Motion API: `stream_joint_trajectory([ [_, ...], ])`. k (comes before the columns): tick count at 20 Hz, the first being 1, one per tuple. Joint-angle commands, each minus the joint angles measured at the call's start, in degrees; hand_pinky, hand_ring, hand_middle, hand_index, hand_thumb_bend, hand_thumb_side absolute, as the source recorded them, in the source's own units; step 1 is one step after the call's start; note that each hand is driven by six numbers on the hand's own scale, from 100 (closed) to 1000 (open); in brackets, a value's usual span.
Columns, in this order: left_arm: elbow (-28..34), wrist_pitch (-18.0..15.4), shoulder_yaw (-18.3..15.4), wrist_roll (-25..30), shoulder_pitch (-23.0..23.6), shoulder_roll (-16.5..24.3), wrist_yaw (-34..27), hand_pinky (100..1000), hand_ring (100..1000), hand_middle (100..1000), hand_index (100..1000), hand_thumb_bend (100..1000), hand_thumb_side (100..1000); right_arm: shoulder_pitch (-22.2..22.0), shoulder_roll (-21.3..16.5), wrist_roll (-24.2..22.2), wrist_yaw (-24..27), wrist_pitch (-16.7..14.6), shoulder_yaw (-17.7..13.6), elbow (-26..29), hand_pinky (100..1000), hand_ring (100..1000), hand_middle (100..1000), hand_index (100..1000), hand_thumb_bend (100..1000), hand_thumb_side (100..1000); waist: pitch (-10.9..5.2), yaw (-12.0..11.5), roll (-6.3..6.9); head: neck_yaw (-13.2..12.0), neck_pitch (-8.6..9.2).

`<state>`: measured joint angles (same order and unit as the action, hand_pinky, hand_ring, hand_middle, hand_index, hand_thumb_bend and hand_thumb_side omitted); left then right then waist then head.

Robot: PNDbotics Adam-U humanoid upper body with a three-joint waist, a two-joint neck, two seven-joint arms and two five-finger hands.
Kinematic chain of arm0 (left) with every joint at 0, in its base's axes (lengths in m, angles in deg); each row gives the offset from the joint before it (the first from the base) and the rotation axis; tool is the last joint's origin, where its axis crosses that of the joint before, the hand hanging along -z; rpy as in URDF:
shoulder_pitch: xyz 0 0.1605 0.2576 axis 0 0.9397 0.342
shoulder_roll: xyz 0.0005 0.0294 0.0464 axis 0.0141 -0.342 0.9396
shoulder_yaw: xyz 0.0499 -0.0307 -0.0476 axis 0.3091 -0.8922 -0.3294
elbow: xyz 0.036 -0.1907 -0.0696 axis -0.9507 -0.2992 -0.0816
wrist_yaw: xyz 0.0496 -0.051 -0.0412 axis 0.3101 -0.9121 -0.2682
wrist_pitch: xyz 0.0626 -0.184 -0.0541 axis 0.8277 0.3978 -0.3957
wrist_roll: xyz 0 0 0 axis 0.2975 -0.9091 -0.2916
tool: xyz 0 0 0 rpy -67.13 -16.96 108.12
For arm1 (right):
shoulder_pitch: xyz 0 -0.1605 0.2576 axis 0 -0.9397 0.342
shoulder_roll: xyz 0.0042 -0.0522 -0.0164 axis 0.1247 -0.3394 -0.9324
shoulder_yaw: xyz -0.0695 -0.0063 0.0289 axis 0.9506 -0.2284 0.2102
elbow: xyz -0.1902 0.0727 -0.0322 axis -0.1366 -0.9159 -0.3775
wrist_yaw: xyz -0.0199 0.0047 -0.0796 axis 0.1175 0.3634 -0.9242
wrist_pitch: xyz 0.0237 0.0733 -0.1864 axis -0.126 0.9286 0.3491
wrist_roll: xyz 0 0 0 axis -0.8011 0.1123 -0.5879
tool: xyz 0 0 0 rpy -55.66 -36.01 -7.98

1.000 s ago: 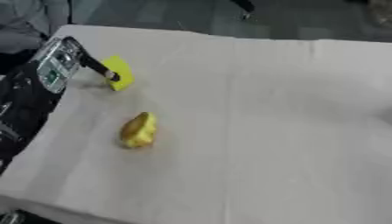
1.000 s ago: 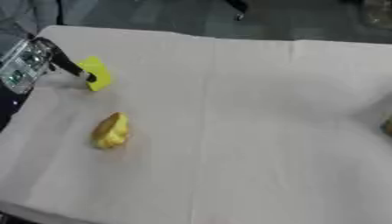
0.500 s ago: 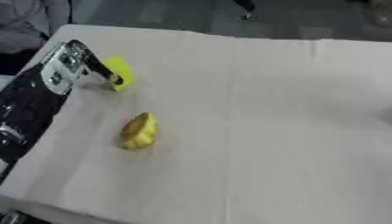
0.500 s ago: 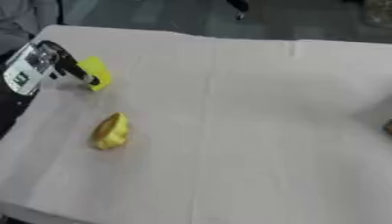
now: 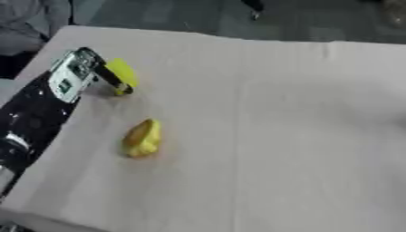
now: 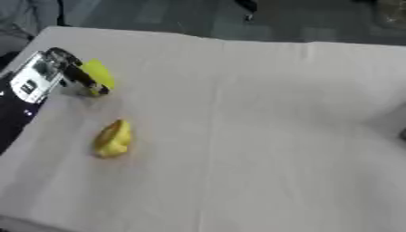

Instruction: Pick up the objects with one hand, pass them to the other hand, and then place them into the box on the other side of the table.

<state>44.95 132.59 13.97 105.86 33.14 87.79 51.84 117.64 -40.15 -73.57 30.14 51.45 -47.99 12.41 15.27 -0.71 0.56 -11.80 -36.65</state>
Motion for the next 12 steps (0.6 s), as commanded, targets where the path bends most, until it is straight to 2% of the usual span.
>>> stream_joint_trajectory([
  [1,0.41,0.23,-0.42,-0.61,-1.05,1.07,0.1,807,778,705,758,618,100,1.0,-1.31,-0.14,0.13,0.02,-0.61,0.3,817,882,767,899,100,630,0.12,0.11,-0.72,-0.33,0.75],
  [8,0.37,0.88,-0.64,-2.04,-1.13,0.97,0.1,778,746,646,709,536,100,1.04,-1.27,-0.24,0.06,0.13,-0.57,0.16,818,881,767,898,100,633,0.31,0.15,-0.76,-0.64,0.79],
  [12,0.51,1.59,-0.51,-2.42,-1.32,1.07,0.36,747,697,584,653,425,100,1.11,-1.28,-0.24,0.1,0.1,-0.56,0.18,819,882,767,898,100,635,0.21,0.1,-0.79,-0.75,0.75],
])
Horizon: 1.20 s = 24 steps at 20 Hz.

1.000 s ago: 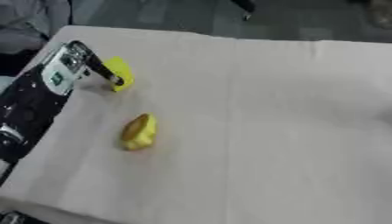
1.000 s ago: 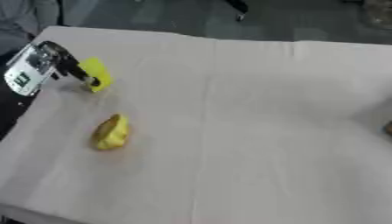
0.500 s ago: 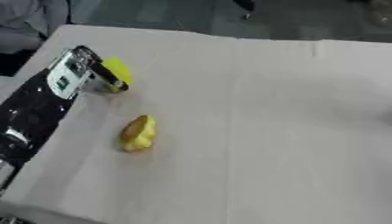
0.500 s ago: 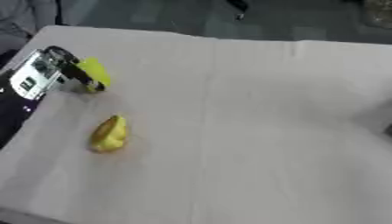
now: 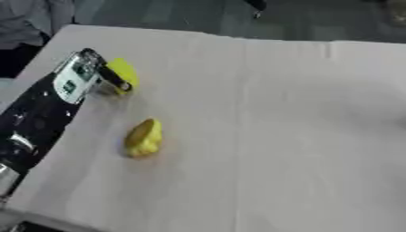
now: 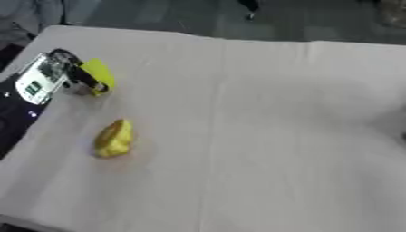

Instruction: Pick up the objects with one hand, pass them to the other hand, and then place them into the box on the other side of the table.

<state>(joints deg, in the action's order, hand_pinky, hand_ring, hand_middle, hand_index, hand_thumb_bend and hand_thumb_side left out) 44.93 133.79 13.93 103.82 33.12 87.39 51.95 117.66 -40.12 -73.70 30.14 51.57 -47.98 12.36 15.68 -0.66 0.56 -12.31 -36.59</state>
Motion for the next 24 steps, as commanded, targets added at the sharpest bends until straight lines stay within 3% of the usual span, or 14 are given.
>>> stream_joint_trajectory([
  [1,0.58,0.59,-0.47,-0.49,-1.34,1.5,0.33,744,693,577,646,414,100,1.12,-1.3,-0.14,0.12,-0.04,-0.54,0.26,819,882,768,898,100,634,-0.24,0.05,-0.79,-0.25,0.73],
  [4,0.65,1.26,-0.39,-0.77,-1.39,1.55,0.79,729,673,553,610,372,100,1.15,-1.25,-0.22,0.16,-0.07,-0.51,0.29,820,883,768,899,100,635,-0.4,0.04,-0.79,-0.16,0.72],
  [14,3.47,2.2,0.29,-0.42,-1.17,2.42,3.01,689,631,520,569,361,100,0.86,-1.31,-0.35,0.05,-0.06,-0.56,0.21,821,884,769,900,100,637,-0.99,-0.14,-0.61,-0.02,0.57],
  [18,10.1,2.72,1.22,0.19,-0.04,4.68,2.37,667,612,502,552,330,100,0.88,-1.44,-0.43,-0.02,-0.05,-0.49,0.25,822,885,769,900,100,636,-1.42,-0.39,-0.59,0.43,0.46],
  [24,26.03,4.98,2.4,1.16,4.15,10.09,-1.15,638,590,483,533,286,100,0.87,-1.68,-0.3,-0.05,-0.11,-0.45,0.37,821,884,769,900,100,628,-1.92,-0.71,-0.63,0.83,0.43],
])
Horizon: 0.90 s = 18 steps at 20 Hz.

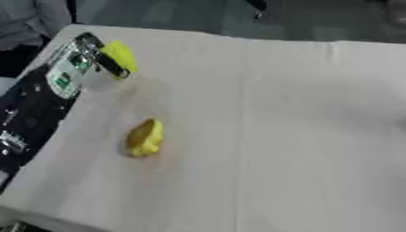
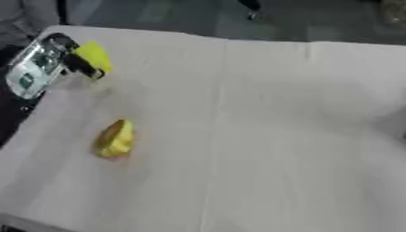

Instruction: Pick up the objects with one hand, pass them to the other hand, and then place them into the box on the other side of the table.

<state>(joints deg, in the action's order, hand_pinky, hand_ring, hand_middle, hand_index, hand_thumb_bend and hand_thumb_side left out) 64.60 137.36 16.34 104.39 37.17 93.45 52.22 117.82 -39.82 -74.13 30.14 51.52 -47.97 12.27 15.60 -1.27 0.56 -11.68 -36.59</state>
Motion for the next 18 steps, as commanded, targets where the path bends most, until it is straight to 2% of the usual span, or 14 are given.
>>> stream_joint_trajectory([
  [1,8.72,1.98,0.11,0.66,0.81,4.77,-2.01,637,589,482,532,284,100,0.72,-1.99,0.14,-0.04,-0.05,-0.43,0.49,821,884,769,900,100,628,-1.9,-0.14,-0.64,0.22,0.46],
  [6,17.87,3.04,0.74,1.27,3.88,7.5,-4.18,631,583,477,526,274,100,0.77,-2.02,0.23,-0.1,0.0,-0.35,0.58,821,884,769,900,100,626,-2.13,-0.24,-0.69,0.2,0.54],
  [13,27.2,3.08,0.78,0.82,7.96,9.91,-7.73,617,573,469,519,271,100,0.83,-2.06,0.38,-0.08,0.01,-0.28,0.86,822,885,769,900,100,616,-2.62,-0.37,-0.71,0.26,0.56],
  [18,34.02,3.08,0.09,-0.83,12.68,12.47,-10.5,610,567,466,515,288,100,0.8,-2.05,0.67,-0.03,0.03,-0.3,1.1,821,884,769,900,100,611,-3.3,-0.76,-0.65,0.33,0.58],
])
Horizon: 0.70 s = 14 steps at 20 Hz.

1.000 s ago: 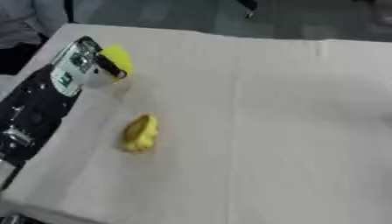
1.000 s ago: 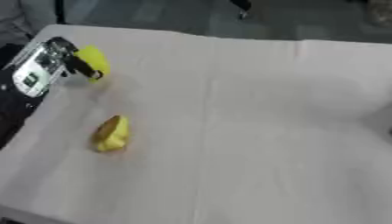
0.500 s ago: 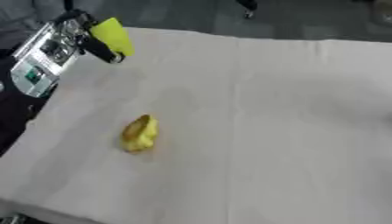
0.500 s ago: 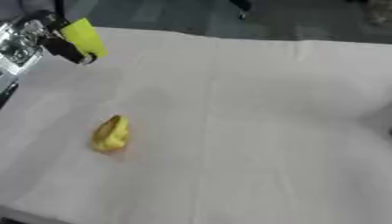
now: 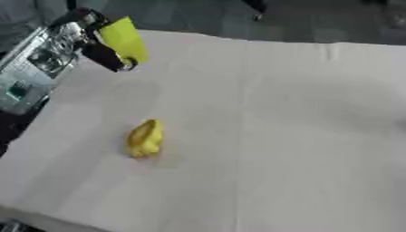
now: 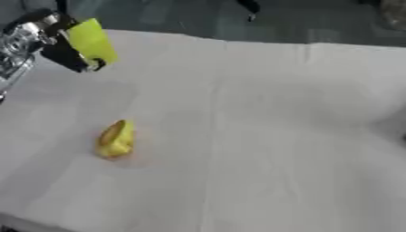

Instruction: Pick up the objects with one hand, pass them to the other hand, and then place them into the box on the other side of the table.

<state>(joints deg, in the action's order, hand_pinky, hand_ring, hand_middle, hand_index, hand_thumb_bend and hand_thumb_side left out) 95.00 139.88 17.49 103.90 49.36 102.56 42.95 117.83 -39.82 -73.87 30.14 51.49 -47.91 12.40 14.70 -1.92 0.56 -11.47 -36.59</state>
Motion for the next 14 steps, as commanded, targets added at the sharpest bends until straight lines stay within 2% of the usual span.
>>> stream_joint_trajectory([
  [1,5.05,0.56,-1.24,-0.73,1.48,3.81,-1.81,608,566,465,513,287,100,0.75,-2.01,0.48,-0.02,0.08,-0.37,1.0,821,884,769,900,100,611,-2.53,-0.21,-0.64,0.18,0.55],
  [9,14.28,0.56,-2.48,-6.08,6.17,5.11,-5.43,556,532,444,496,259,100,0.52,-1.84,0.79,0.08,0.23,-0.34,1.19,821,884,769,900,100,604,-3.25,-0.64,-0.82,1.12,0.31],
  [10,15.11,0.53,-2.6,-7.34,6.3,4.8,-5.89,547,527,437,492,283,100,0.49,-1.82,0.81,0.09,0.23,-0.34,1.2,821,884,769,900,100,606,-3.27,-0.64,-0.85,1.22,0.27],
  [11,15.52,0.19,-2.68,-9.0,6.36,4.1,-6.57,536,519,426,485,231,100,0.46,-1.82,0.84,0.1,0.23,-0.36,1.21,821,884,769,900,100,603,-3.28,-0.64,-0.89,1.31,0.23],
  [14,15.86,-2.25,-2.48,-15.44,7.21,1.46,-10.16,512,503,413,474,196,100,0.4,-1.83,0.9,0.13,0.21,-0.42,1.25,821,884,768,900,100,601,-3.22,-0.57,-1.01,1.45,0.21],
])
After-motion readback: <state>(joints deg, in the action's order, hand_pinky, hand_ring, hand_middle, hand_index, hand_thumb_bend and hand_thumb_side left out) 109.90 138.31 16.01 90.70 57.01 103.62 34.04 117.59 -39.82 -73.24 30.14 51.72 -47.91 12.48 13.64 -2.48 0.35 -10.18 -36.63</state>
